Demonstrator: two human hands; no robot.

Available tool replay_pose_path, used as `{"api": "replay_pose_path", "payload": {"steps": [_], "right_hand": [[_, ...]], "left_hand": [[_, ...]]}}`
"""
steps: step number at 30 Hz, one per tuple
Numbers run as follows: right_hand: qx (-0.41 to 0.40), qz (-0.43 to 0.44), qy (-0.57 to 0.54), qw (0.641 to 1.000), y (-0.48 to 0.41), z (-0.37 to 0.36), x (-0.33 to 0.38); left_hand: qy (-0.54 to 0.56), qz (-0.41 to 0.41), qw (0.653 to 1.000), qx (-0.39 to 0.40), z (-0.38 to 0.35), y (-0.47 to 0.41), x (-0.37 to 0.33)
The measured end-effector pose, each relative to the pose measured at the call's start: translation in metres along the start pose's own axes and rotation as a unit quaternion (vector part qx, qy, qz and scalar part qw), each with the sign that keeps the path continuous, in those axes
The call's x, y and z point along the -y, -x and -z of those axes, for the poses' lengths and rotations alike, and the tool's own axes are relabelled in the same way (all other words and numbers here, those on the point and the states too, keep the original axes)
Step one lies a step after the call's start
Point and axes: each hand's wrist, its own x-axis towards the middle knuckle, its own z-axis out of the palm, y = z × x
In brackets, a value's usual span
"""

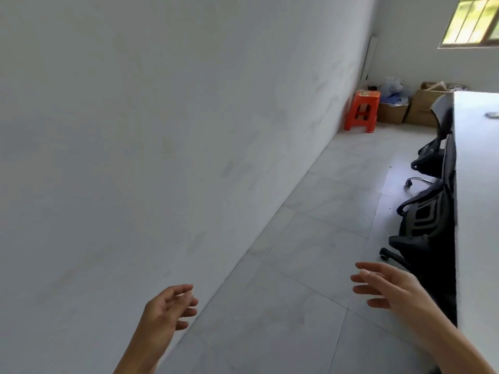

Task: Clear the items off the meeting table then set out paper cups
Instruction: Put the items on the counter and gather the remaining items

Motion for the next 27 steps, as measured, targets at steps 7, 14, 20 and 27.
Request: {"api": "replay_pose_path", "payload": {"steps": [7, 14, 20, 27], "right_hand": [[-0.121, -0.056, -0.015, 0.991, -0.084, 0.022, 0.001], [-0.328, -0.062, -0.096, 0.938, -0.132, 0.097, -0.030], [-0.359, -0.109, -0.130, 0.918, -0.208, 0.170, -0.045], [-0.358, -0.123, -0.124, 0.917, -0.274, 0.256, -0.031]], "left_hand": [[-0.048, 0.003, 0.993, 0.106, -0.076, -0.173, -0.060], [-0.079, -0.011, 0.968, 0.236, -0.219, -0.270, -0.108], [-0.111, 0.006, 0.955, 0.274, -0.338, -0.314, -0.141], [-0.135, -0.007, 0.928, 0.347, -0.475, -0.348, -0.195]]}}
